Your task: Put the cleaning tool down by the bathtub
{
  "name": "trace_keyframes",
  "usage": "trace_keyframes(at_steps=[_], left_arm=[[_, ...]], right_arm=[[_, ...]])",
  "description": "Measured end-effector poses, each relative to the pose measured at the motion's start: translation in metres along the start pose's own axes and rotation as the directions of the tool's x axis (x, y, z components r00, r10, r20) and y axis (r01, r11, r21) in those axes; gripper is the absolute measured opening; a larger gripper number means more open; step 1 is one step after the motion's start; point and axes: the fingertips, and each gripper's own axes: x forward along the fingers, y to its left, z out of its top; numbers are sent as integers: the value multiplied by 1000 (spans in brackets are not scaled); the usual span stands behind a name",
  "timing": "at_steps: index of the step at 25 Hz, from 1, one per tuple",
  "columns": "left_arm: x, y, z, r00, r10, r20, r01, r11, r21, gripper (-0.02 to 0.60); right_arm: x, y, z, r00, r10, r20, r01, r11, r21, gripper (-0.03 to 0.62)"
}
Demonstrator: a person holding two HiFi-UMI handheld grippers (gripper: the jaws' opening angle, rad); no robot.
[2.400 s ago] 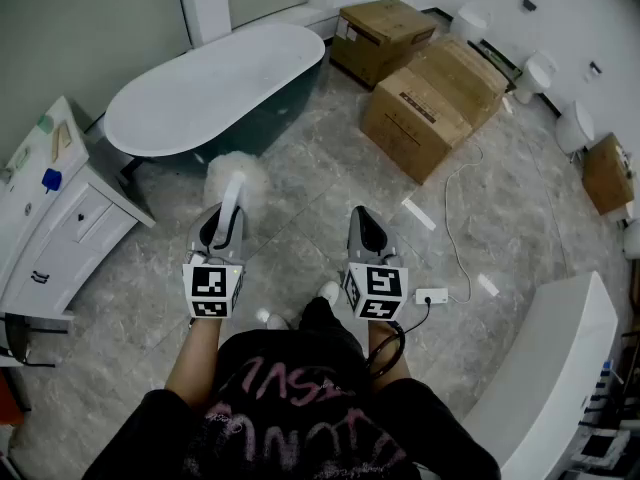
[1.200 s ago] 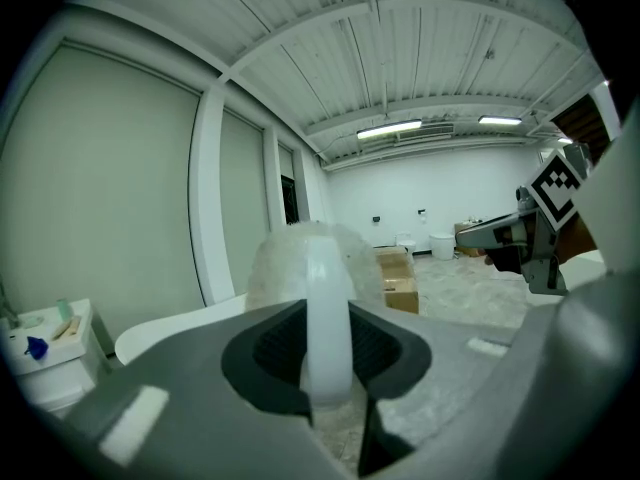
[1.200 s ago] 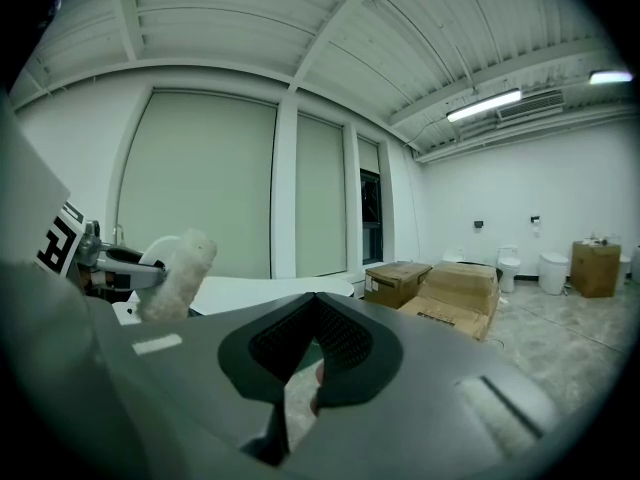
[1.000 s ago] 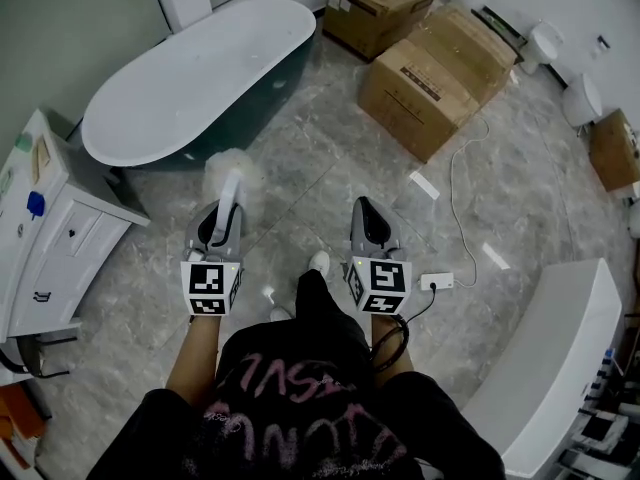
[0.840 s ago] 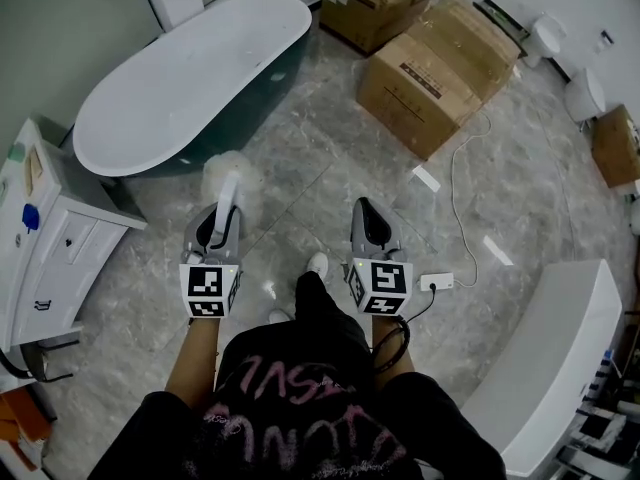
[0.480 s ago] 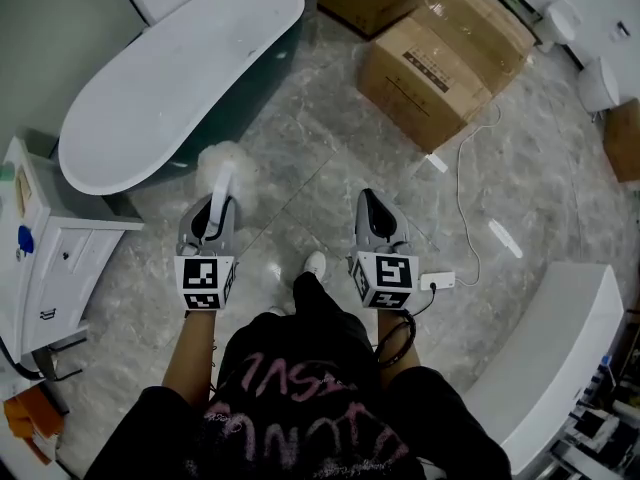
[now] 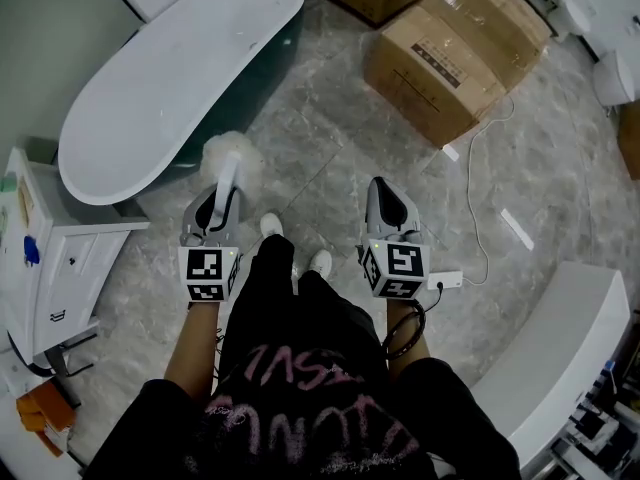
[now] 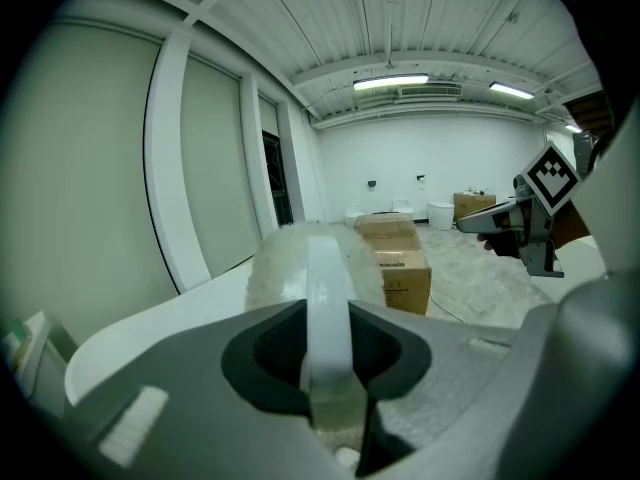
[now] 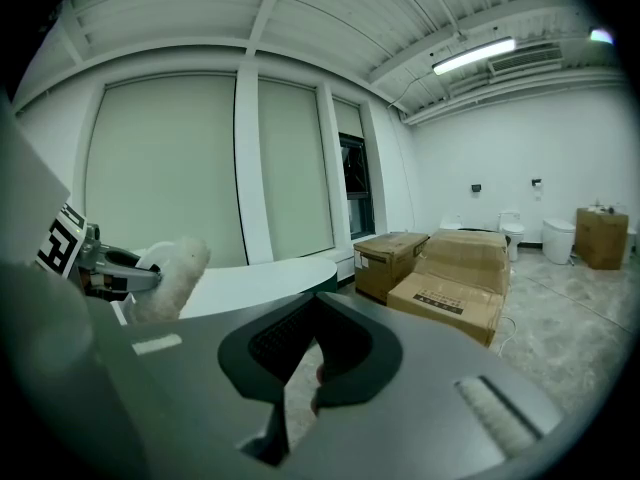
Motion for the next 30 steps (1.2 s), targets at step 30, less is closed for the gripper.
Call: trace_keyframes(at_steps=[30], left_arm=[[283,56,-139,966,-130,-225,118,991,-66,77]], right_arm=[[243,-63,-123,980,-68,-187,86,992,89,20]])
